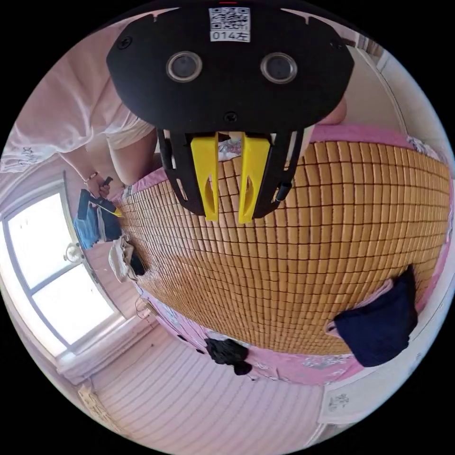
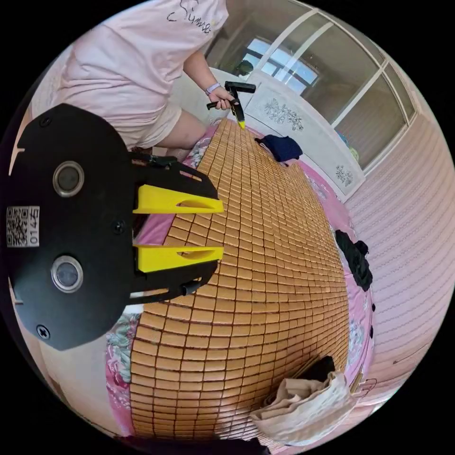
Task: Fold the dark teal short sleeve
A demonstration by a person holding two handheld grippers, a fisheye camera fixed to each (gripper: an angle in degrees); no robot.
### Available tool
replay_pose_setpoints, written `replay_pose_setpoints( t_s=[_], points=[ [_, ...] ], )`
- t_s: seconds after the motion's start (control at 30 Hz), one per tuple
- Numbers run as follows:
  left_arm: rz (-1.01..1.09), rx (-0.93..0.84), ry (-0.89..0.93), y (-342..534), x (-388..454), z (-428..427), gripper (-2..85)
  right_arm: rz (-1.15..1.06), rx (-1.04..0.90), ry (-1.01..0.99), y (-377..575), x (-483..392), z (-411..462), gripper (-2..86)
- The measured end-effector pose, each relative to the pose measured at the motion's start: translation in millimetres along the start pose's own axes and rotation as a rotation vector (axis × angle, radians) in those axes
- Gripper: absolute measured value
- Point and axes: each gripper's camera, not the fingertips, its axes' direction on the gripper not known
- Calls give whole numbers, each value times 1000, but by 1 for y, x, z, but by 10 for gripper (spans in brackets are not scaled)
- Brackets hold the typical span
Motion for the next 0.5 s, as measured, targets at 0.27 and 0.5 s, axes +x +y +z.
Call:
replay_pose_setpoints(
  t_s=[0.27, 0.5],
  points=[
    [-186, 250, -126, 72, -75, -71, 80, -496, -146, -91, -125, -153, 122, 108],
    [-273, 385, -148, 77, -137, -74, 81, -754, -288, -103, -180, -292, 262, 89]
  ],
)
